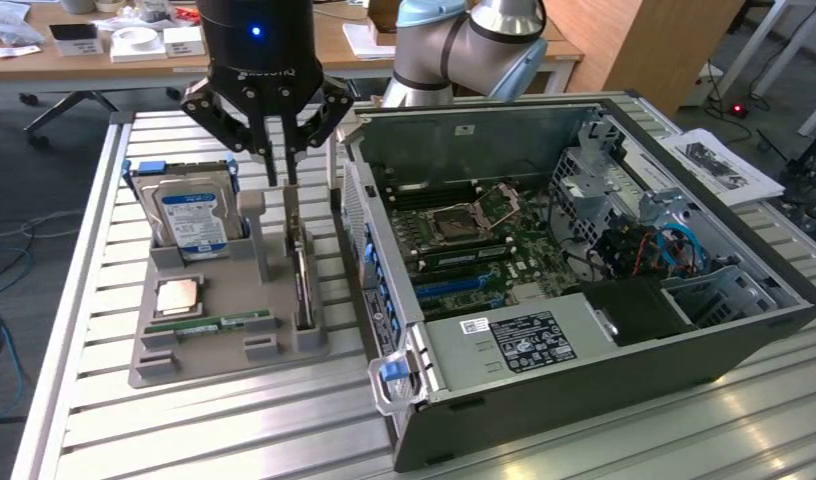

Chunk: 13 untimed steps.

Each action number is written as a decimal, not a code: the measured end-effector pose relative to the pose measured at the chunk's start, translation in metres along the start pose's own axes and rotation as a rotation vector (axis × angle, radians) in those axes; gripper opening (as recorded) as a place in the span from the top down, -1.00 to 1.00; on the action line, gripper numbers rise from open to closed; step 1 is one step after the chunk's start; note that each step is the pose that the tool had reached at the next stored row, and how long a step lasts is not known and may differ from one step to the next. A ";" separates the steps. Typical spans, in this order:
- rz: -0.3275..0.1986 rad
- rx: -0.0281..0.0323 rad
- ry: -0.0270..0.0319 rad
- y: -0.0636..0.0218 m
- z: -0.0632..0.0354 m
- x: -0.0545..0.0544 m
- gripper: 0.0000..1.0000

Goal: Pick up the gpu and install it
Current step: 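Pick up the gpu and move the gpu toward the slot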

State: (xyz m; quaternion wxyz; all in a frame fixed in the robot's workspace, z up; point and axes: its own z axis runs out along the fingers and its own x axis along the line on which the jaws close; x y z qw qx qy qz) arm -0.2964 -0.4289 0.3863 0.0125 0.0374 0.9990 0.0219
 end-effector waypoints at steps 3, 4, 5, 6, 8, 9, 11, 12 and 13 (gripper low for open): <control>0.000 0.0000 0.0000 0.0000 0.0000 0.000 0.30; 0.000 0.0000 0.0001 0.0000 0.0000 0.000 0.18; 0.000 0.0001 0.0001 0.0000 0.0000 0.000 0.18; 0.000 0.0000 0.0000 0.0000 0.0000 0.000 0.07; 0.000 0.0001 0.0000 0.0000 0.0000 0.000 -0.17; 0.000 0.0001 0.0001 0.0000 0.0000 0.000 -0.17; 0.000 0.0000 0.0001 0.0000 0.0000 0.000 -0.29; 0.000 0.0000 0.0000 0.0000 0.0000 0.000 -0.29; 0.000 0.0000 0.0000 0.0000 0.0000 0.000 -0.41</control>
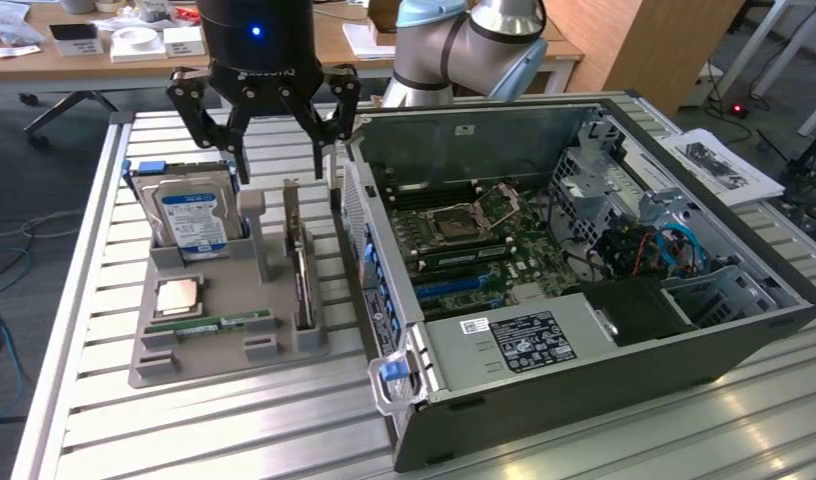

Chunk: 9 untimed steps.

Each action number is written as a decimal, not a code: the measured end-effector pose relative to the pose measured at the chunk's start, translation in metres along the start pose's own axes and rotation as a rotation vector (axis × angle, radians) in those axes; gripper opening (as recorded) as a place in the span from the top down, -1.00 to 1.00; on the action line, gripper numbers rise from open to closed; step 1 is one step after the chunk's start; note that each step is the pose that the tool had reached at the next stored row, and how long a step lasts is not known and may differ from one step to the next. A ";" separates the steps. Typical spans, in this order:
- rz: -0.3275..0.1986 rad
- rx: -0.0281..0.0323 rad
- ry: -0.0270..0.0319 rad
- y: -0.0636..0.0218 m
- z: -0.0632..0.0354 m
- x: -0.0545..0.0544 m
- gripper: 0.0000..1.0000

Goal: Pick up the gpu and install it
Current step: 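Pick up the gpu and move the gpu toward the slot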

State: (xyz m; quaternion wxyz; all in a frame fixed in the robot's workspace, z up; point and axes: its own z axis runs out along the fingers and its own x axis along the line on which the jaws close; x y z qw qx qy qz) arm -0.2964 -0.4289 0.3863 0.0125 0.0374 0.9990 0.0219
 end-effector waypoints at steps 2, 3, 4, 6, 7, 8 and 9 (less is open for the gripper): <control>0.000 0.0000 0.0000 0.0000 0.0000 0.000 -0.41; 0.000 0.0000 0.0000 0.0000 0.0000 0.000 -0.41; 0.000 0.0000 0.0000 0.0000 0.0003 0.000 -0.41; 0.000 -0.0002 -0.0001 -0.0001 0.0024 0.000 -0.41; 0.000 0.0000 0.0000 -0.0002 0.0040 0.000 -0.41; 0.000 0.0001 0.0001 -0.0003 0.0056 0.000 -0.41; 0.000 0.0000 0.0000 -0.0004 0.0074 0.000 -0.41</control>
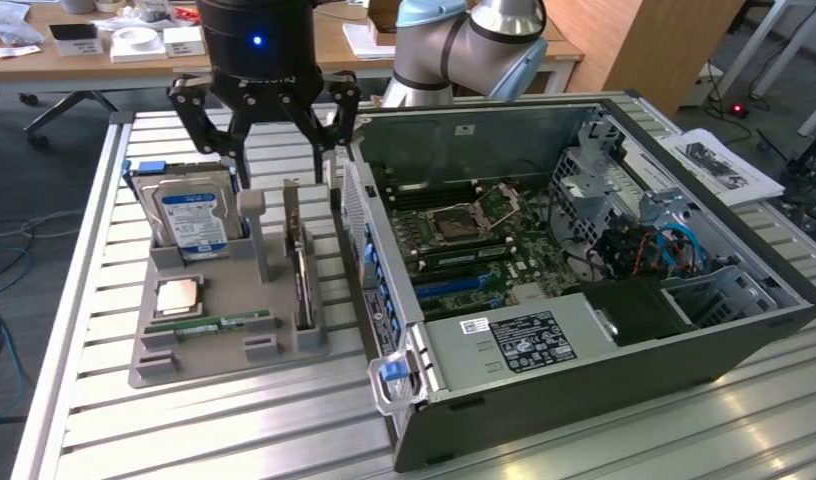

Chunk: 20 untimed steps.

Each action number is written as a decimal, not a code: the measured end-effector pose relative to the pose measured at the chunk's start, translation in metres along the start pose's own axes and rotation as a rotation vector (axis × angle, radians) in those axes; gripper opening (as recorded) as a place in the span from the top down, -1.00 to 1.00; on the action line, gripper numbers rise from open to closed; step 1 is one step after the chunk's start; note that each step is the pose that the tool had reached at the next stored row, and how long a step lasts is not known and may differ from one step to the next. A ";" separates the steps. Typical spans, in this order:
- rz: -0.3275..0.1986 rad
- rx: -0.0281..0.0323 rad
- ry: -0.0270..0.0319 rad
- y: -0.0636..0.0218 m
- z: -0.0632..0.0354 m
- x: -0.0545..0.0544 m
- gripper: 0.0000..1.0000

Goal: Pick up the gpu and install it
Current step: 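Pick up the gpu and move the gpu toward the slot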

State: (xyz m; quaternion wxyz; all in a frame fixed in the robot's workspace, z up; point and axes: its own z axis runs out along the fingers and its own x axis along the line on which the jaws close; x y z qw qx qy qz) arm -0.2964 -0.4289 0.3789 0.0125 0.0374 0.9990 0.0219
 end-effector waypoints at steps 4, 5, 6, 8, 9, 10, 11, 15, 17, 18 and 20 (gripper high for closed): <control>0.000 0.0000 0.0000 -0.0003 0.0072 0.000 -0.41; 0.000 0.0001 0.0000 -0.0004 0.0091 0.000 -0.41; 0.000 0.0001 0.0000 -0.0004 0.0109 0.000 -0.41; 0.000 0.0000 0.0000 -0.0006 0.0145 0.000 -0.41; 0.000 0.0000 0.0000 -0.0007 0.0160 0.000 -0.41; 0.000 0.0001 0.0000 -0.0008 0.0174 0.000 -0.41; 0.000 0.0001 0.0000 -0.0008 0.0187 0.000 -0.41; 0.000 0.0001 -0.0001 -0.0011 0.0243 0.001 -0.41; 0.000 0.0000 -0.0001 -0.0012 0.0271 0.001 -0.41; 0.000 0.0001 0.0000 -0.0012 0.0283 0.001 -0.41; 0.000 0.0001 0.0000 -0.0014 0.0306 0.001 -0.41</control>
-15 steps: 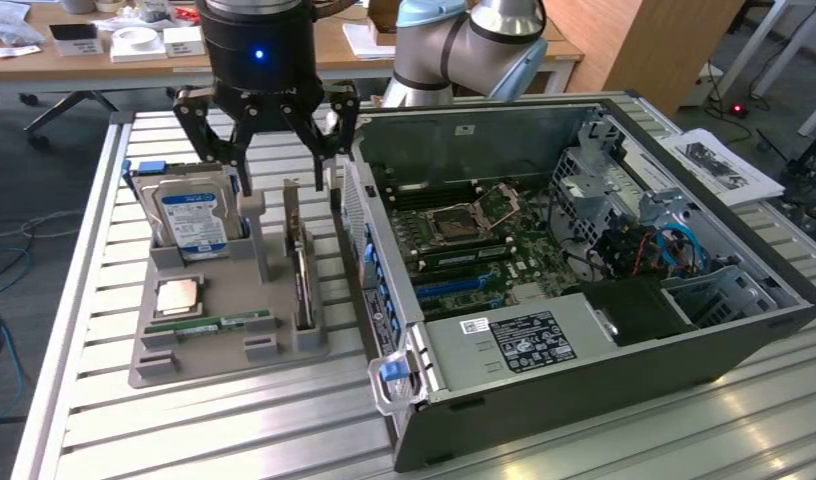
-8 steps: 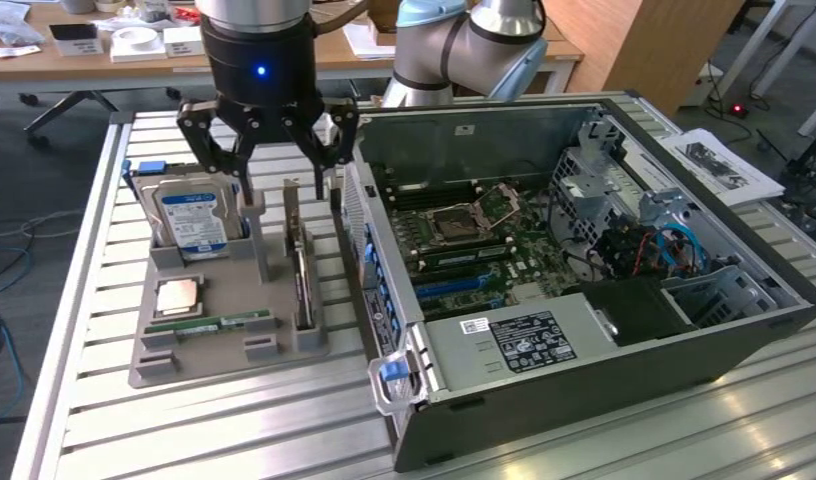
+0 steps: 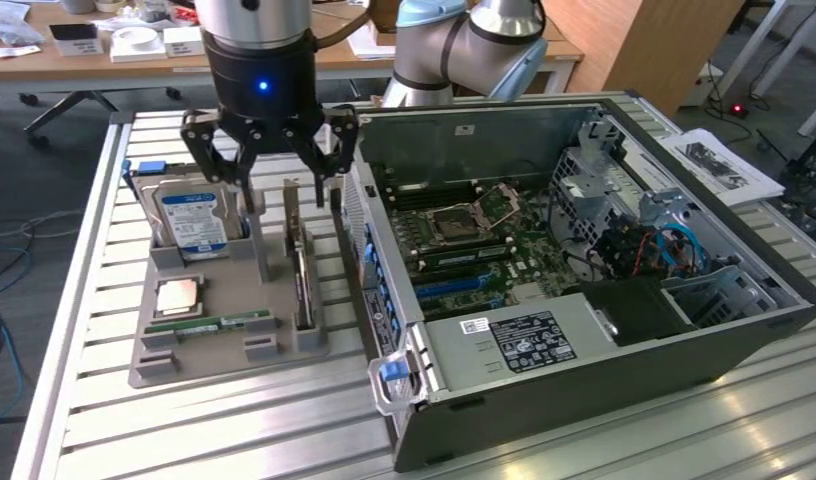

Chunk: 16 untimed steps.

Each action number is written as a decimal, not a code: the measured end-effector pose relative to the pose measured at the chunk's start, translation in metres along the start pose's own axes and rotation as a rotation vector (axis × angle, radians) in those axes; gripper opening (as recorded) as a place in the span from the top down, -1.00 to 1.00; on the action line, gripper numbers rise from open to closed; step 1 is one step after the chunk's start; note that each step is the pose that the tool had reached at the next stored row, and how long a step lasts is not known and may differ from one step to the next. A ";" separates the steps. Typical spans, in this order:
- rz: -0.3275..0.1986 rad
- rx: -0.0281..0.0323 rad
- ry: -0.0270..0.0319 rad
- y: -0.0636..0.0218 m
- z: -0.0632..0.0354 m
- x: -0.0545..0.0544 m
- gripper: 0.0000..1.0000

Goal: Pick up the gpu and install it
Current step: 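Pick up the gpu and move the gpu toward the slot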

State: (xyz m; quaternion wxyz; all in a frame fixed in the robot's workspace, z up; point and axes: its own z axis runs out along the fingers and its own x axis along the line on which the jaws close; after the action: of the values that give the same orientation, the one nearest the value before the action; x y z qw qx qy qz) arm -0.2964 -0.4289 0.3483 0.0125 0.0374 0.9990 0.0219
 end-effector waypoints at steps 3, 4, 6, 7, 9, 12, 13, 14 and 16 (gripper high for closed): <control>0.000 0.0000 0.0000 -0.0002 0.0035 0.000 -0.41; 0.000 0.0001 0.0000 -0.0002 0.0049 0.000 -0.41; 0.000 -0.0001 0.0000 -0.0004 0.0083 0.000 -0.41; 0.000 -0.0001 -0.0001 -0.0004 0.0099 0.000 -0.41; 0.000 0.0000 0.0000 -0.0006 0.0128 0.000 -0.41; 0.000 0.0000 0.0000 -0.0008 0.0167 0.000 -0.41; 0.000 0.0000 0.0000 -0.0008 0.0178 0.000 -0.41; 0.000 0.0001 0.0000 -0.0008 0.0188 0.000 -0.41; 0.000 0.0000 0.0000 -0.0009 0.0209 0.000 -0.41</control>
State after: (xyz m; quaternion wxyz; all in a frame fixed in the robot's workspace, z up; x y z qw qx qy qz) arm -0.2964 -0.4289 0.3274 0.0125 0.0374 0.9990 0.0219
